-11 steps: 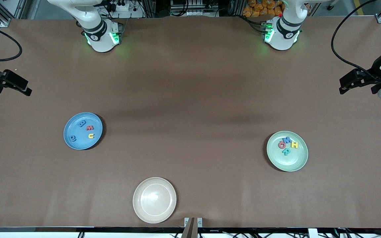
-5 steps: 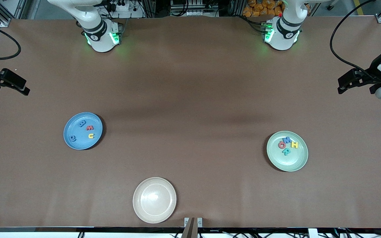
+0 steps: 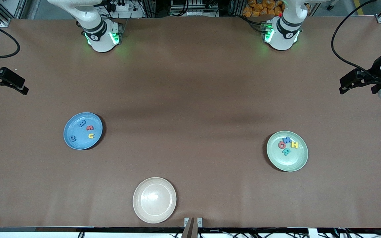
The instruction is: Sort upper and lower case letters into plates
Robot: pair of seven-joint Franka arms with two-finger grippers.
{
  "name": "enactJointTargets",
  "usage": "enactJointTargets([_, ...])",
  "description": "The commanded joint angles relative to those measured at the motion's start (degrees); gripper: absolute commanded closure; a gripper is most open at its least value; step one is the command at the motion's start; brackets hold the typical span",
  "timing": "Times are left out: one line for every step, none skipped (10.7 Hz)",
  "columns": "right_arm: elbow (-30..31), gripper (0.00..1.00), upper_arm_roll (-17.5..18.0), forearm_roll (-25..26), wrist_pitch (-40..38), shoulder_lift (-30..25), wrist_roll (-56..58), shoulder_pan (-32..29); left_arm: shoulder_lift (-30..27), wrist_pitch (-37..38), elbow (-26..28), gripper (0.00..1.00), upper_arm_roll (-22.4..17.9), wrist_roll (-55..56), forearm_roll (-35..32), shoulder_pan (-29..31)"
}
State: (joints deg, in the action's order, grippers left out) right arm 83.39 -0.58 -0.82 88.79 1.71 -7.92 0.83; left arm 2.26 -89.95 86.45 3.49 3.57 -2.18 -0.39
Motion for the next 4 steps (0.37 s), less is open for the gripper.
enactJointTargets([1.51,0.00,0.93,0.82,0.68,-1.53,0.10,-0.83,-0.94,0.39,0.48,0.00,-0.85,-0.85,2.35,-0.40])
enactJointTargets([1.51,0.00,0.93,0.82,0.94,-1.53,0.10,-0.83,-0.94,0.39,0.48,0.00,-0.94,-0.76,3.75,-0.40])
enactJointTargets([1.60,0.00,0.93,0.82,1.21,-1.53,0.10,-0.83,-1.03,0.39,0.48,0.00,-1.29,-0.76,4.20,-0.40])
enactJointTargets([1.51,0.00,0.93,0.82,1.30,-1.53,0.10,-0.83,-1.03,0.48,0.30,0.00,-1.21,-0.67,4.29,-0.49])
